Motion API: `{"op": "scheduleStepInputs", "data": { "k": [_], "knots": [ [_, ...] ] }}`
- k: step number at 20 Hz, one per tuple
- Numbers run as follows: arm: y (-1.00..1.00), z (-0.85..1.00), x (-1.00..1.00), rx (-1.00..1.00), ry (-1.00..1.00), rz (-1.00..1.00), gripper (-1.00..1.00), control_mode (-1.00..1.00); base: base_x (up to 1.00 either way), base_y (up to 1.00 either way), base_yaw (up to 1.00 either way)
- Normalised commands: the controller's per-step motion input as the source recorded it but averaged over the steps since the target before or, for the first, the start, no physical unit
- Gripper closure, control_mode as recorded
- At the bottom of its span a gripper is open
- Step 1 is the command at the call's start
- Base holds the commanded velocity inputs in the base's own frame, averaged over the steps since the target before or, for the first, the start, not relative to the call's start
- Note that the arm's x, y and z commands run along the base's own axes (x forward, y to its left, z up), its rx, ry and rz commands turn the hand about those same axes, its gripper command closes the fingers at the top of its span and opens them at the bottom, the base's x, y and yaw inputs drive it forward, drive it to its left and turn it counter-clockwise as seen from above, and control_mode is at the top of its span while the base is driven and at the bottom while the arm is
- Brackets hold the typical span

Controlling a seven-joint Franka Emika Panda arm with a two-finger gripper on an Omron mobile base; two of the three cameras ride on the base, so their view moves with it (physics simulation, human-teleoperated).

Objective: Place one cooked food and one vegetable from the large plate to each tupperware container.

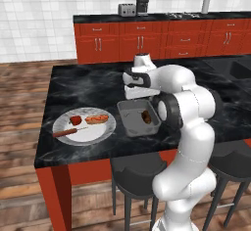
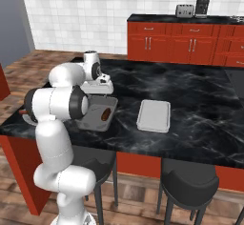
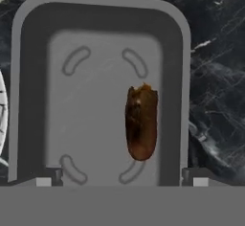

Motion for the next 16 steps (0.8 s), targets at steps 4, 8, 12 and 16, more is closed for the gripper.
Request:
{"op": "scheduleStepInputs", "data": {
  "k": [4, 8, 12, 16],
  "knots": [
    [0.14, 0.29, -0.17, 0.03, 0.00, 0.00, -1.00, -1.00, 0.00, 0.00, 0.00],
    [0.53, 0.19, -0.31, 0.00, 0.00, 0.02, -1.00, -1.00, 0.00, 0.00, 0.00],
    [0.87, 0.05, -0.29, 0.00, 0.00, 0.04, -1.00, -1.00, 0.00, 0.00, 0.00],
    [0.90, 0.00, -0.25, 0.00, 0.00, 0.01, -1.00, -1.00, 0.00, 0.00, 0.00]
  ]
}}
